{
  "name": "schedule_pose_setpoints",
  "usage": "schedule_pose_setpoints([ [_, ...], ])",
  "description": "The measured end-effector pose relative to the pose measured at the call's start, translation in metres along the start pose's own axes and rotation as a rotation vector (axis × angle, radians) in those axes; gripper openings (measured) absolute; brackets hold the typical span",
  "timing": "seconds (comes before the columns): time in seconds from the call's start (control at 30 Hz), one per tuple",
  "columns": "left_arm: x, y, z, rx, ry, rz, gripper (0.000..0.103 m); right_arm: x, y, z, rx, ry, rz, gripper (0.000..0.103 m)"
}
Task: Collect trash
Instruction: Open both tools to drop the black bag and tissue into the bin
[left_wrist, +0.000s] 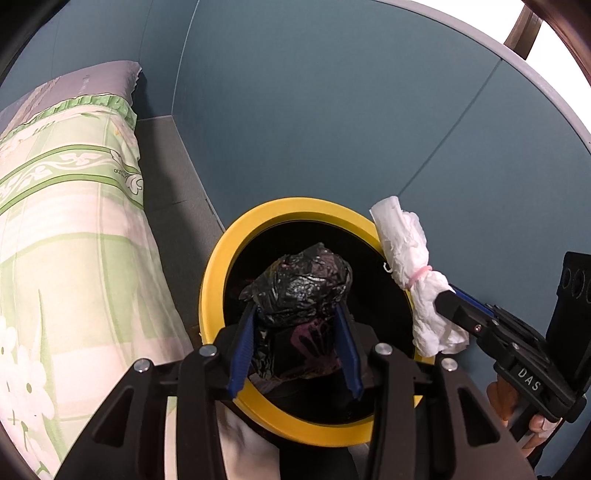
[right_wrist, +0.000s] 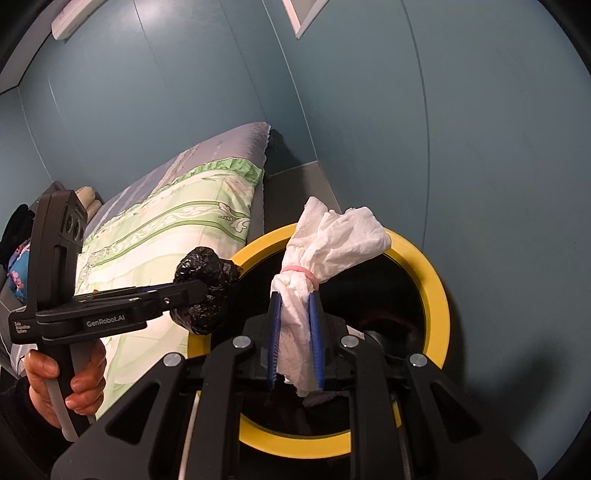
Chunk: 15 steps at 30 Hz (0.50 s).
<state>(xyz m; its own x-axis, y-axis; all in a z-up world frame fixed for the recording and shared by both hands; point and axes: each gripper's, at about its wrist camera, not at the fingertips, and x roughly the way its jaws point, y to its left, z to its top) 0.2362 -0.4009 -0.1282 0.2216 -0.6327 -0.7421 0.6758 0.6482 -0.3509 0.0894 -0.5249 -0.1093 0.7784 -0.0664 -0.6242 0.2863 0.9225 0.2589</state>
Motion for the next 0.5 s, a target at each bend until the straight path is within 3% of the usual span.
schedule_pose_setpoints([
  [0.13,-0.002,0.005,0.000,-0.023,-0.010,0.001,0.058,0.001,-0.001,0.000,0.022,-0.004,-0.004,0.034],
  [0.43,-0.033,0.026,0.004,-0.051,-0.088,0.031,0.078,-0.009,0.003,0.004,0.026,-0.029,-0.029,0.036],
  [0.5,-0.044,0.034,0.005,-0.061,-0.111,0.048,0.081,-0.014,0.009,0.006,0.017,-0.043,-0.025,0.042],
])
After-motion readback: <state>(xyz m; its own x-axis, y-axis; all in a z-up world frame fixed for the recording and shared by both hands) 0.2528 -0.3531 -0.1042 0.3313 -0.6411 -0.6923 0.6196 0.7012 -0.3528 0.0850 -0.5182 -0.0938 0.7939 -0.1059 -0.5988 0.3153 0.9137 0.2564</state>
